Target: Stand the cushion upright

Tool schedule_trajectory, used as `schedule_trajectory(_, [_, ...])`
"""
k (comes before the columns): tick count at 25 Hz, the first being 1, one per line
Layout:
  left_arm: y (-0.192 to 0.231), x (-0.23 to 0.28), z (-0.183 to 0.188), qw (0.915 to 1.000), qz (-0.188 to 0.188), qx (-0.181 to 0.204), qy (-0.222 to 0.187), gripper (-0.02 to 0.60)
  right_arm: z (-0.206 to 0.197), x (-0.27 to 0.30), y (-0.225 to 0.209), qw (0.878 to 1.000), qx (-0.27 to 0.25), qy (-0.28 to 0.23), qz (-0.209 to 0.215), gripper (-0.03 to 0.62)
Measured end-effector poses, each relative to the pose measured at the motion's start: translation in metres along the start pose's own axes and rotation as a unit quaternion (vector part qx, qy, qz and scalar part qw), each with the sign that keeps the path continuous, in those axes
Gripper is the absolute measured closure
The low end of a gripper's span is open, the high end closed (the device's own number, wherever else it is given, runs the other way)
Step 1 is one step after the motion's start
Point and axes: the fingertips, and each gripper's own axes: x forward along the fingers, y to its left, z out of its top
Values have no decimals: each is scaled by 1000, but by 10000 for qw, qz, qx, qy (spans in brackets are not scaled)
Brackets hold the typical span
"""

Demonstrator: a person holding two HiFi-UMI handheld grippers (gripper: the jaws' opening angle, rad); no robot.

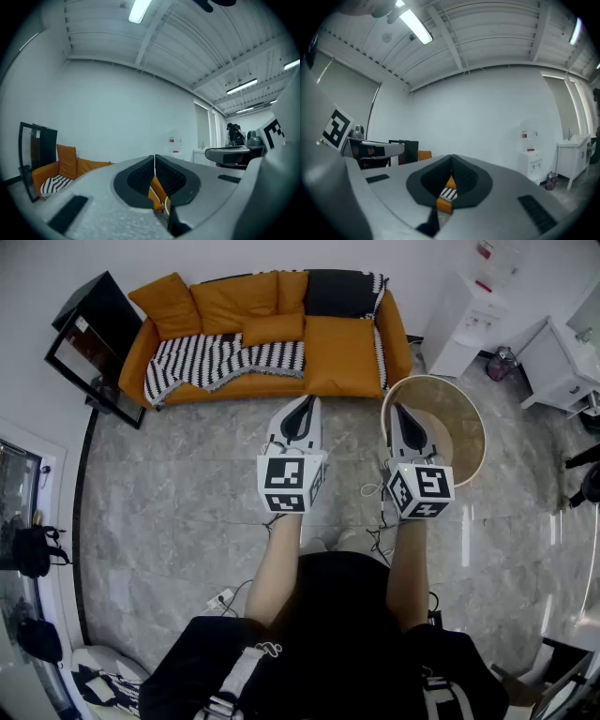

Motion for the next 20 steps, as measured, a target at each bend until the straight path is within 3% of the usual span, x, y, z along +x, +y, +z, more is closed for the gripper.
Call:
schedule_trajectory(12, [5,-2,4,9999,-47,-112,-85,566,18,-9,-12,9991,37,-299,-306,585])
schedule_trajectory(20, [21,-3,6,9997,78,-203,-121,568,32,-8,-12,9982,67,-547,-252,585])
